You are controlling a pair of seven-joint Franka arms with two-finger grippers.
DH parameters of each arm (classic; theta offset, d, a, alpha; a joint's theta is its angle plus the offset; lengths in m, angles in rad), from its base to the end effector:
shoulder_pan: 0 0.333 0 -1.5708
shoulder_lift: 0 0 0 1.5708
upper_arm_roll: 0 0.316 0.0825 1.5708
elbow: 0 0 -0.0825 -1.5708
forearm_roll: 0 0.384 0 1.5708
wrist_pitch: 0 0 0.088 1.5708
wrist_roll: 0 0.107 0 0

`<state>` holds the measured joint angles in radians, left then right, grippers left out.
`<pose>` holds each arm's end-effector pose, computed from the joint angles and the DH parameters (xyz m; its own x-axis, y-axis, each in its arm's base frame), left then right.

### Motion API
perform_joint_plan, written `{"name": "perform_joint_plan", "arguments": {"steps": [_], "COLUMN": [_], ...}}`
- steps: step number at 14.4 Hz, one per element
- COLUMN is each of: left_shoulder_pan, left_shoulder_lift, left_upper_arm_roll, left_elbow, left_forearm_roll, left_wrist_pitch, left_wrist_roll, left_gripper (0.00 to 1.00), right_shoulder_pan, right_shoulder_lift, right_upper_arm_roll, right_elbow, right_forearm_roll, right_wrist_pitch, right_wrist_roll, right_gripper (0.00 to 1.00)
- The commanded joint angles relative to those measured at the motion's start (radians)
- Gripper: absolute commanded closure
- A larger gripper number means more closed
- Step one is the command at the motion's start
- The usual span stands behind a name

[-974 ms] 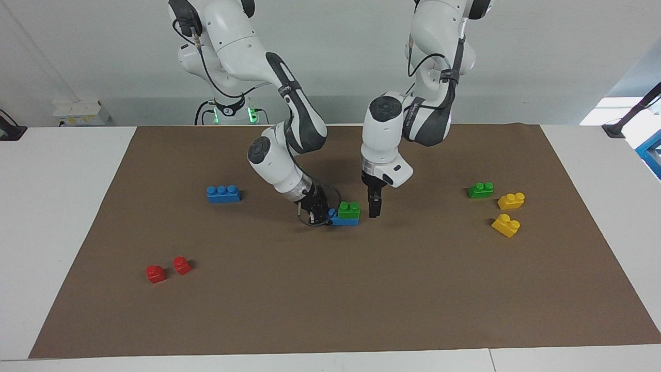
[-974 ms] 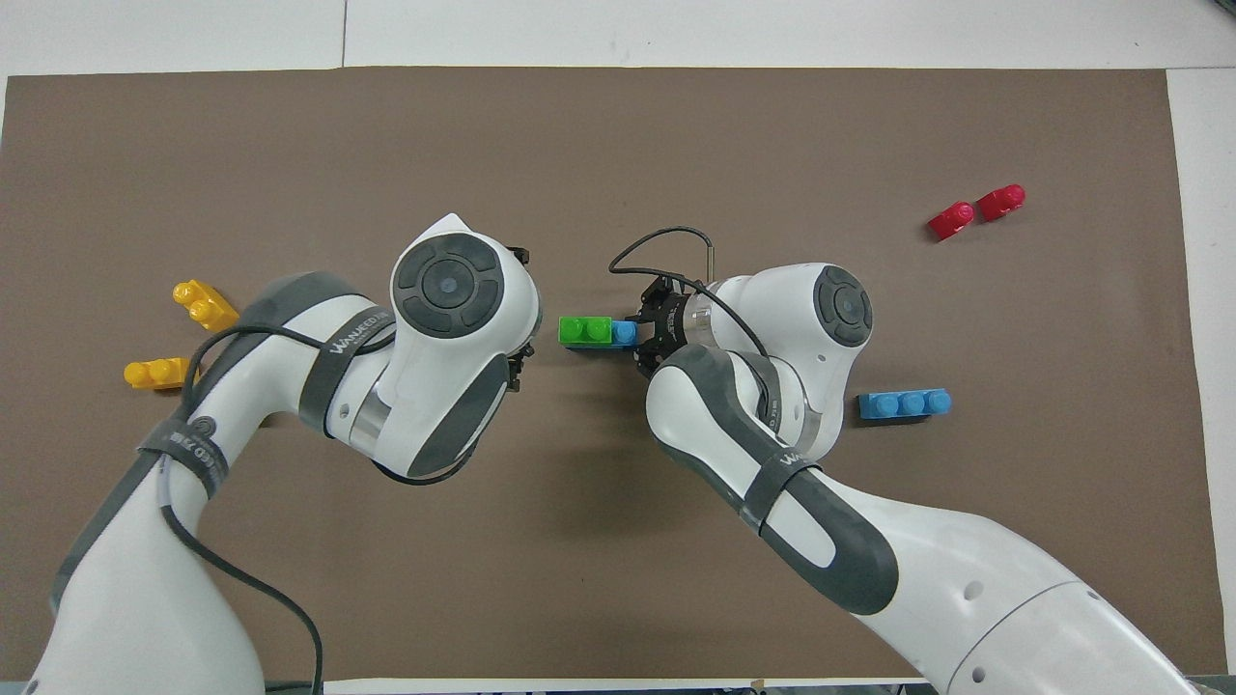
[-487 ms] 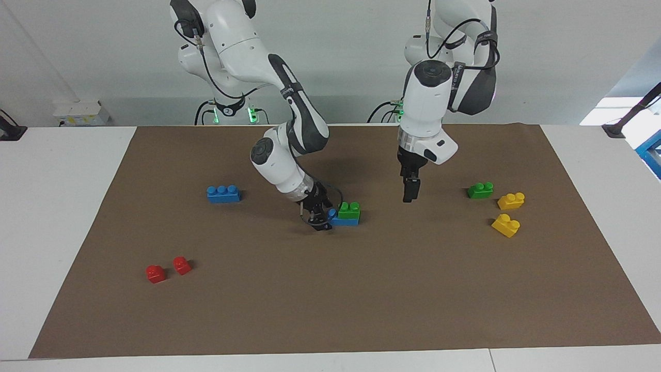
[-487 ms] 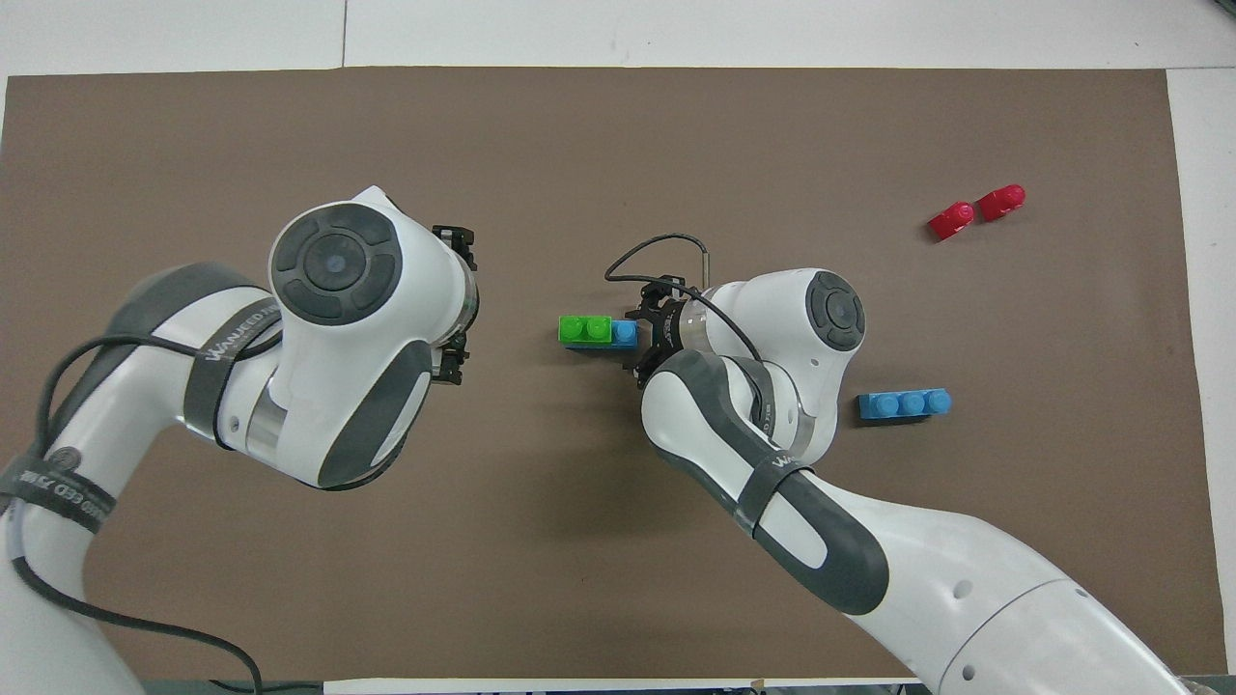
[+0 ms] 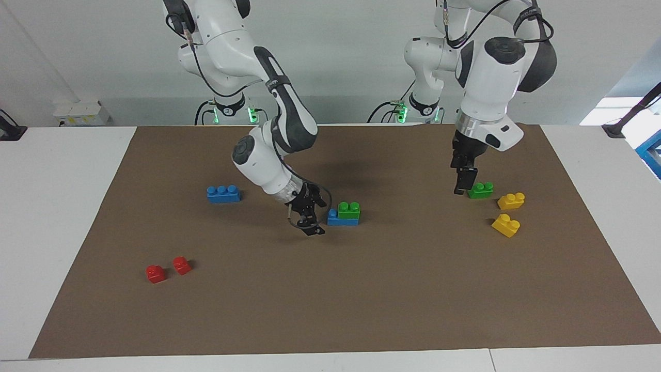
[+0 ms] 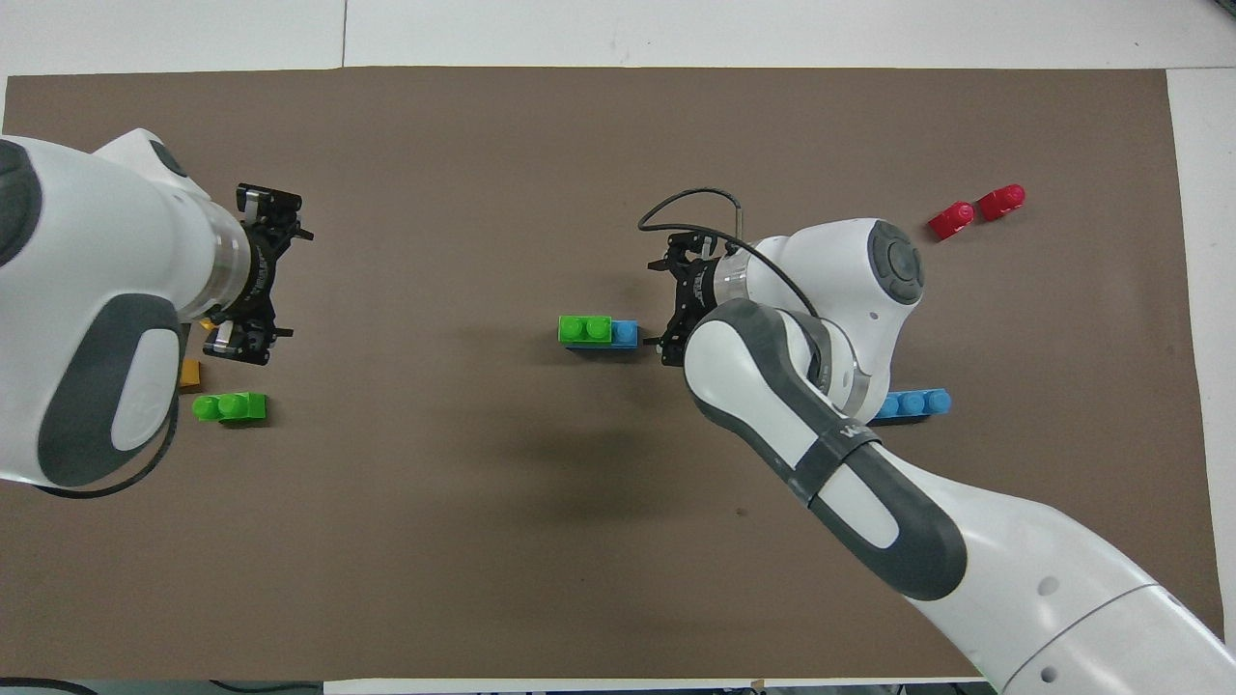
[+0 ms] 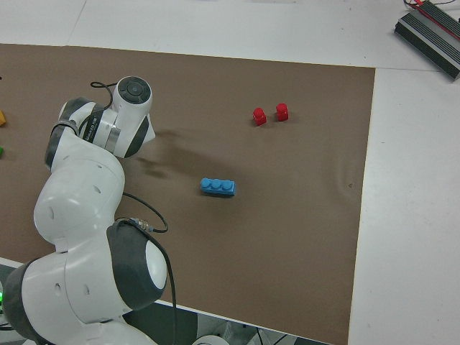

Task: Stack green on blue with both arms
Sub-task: 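Open the left gripper and withdraw while the right gripper releases the blue brick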

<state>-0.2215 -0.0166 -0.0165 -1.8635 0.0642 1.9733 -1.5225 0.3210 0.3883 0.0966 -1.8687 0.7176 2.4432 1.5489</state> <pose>0.5549 -0.1304 0.5301 0.2982 0.9521 0.0680 0.9446 -0.3046 0.1221 0.5973 0.2612 0.3273 -0.0665 -0.8416 -0.5360 -0.9944 0.1001 -0.0337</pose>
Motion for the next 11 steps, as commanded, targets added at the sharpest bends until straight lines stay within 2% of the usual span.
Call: {"name": "perform_joint_plan", "arguments": {"steps": [1, 7, 11], "left_shoulder_pan": [0.083, 0.180, 0.189], "left_shoulder_lift": [-0.051, -0.077, -0.077], "left_upper_arm_roll": [-0.005, 0.001, 0.003], "left_elbow": [-0.011, -0.003, 0.052], "left_forearm_roll": [-0.038, -0.038, -0.038], "left_wrist_pitch": [-0.063, -0.137, -0.238], "left_wrist_roll": [0.206, 0.713, 1.046], "left_gripper": [0.00, 0.00, 0.00], "right_shoulder_pan": [-0.066, -0.183, -0.250], "right_shoulder_lift": [-0.052, -0.157, -0.232], "right_upper_arm_roll": [0.003, 0.002, 0.000], "right_elbow": [0.016, 0.068, 0.069], "right_forearm_roll": [0.020, -0.106, -0.180], "right_wrist_pitch": [-0.071, -0.208, -0.344], "right_wrist_roll": [-0.039, -0.255, -0.452], "right_gripper": [0.00, 0.00, 0.00]}}
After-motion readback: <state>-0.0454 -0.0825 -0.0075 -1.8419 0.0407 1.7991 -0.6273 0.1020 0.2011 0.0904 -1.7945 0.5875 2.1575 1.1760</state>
